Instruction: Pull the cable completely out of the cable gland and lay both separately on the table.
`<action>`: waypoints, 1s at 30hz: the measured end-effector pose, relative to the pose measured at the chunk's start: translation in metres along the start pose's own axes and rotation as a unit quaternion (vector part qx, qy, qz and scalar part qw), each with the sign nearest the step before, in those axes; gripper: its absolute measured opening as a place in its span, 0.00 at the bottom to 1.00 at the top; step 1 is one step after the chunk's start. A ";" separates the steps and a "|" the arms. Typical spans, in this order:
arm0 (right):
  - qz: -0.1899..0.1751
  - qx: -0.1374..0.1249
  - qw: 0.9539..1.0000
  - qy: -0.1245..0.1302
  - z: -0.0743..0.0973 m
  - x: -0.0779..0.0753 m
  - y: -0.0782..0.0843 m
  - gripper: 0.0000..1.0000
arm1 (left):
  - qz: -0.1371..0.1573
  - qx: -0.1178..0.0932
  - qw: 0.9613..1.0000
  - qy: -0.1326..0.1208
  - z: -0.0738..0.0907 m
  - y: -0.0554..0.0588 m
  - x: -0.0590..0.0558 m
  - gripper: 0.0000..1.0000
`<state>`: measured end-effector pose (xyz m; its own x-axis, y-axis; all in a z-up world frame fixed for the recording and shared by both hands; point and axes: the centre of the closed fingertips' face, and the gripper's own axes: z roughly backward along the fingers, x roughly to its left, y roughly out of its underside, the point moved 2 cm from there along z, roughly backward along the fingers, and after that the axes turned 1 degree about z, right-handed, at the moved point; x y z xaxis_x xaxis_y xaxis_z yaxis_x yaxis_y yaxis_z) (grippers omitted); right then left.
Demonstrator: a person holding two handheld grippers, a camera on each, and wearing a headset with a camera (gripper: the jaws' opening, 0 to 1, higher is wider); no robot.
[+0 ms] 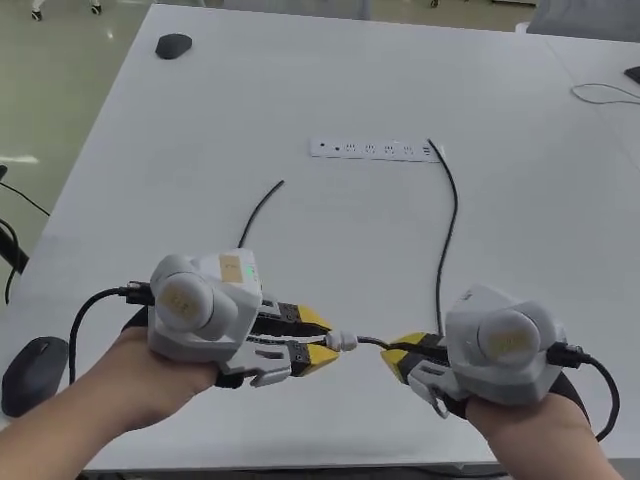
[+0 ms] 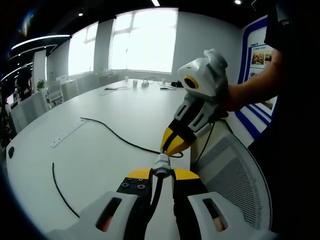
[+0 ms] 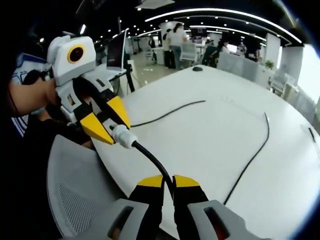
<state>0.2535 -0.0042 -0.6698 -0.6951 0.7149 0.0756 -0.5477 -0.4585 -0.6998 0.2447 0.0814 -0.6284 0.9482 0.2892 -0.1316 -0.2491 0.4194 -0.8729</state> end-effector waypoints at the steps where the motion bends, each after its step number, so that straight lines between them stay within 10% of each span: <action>1: -0.007 0.001 1.000 0.002 0.000 -0.002 0.002 0.01 | 0.000 -0.001 1.000 0.000 0.000 0.000 0.000 0.15; 13: -0.121 0.008 0.992 0.015 -0.004 -0.026 0.030 0.01 | 0.002 -0.003 1.000 -0.001 -0.001 -0.001 0.001 0.15; 23: -0.230 0.025 0.973 0.001 -0.010 -0.029 0.056 0.01 | 0.003 -0.001 1.000 0.004 -0.004 0.001 -0.004 0.15; 30: -0.232 0.026 0.972 -0.004 -0.012 -0.024 0.058 0.01 | 0.005 0.004 1.000 0.006 -0.004 0.004 -0.005 0.15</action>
<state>0.2438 -0.0416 -0.7209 -0.3704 0.8473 0.3805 -0.8260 -0.1132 -0.5521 0.2398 0.0777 -0.6331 0.9478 0.2839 -0.1454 -0.2598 0.4227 -0.8682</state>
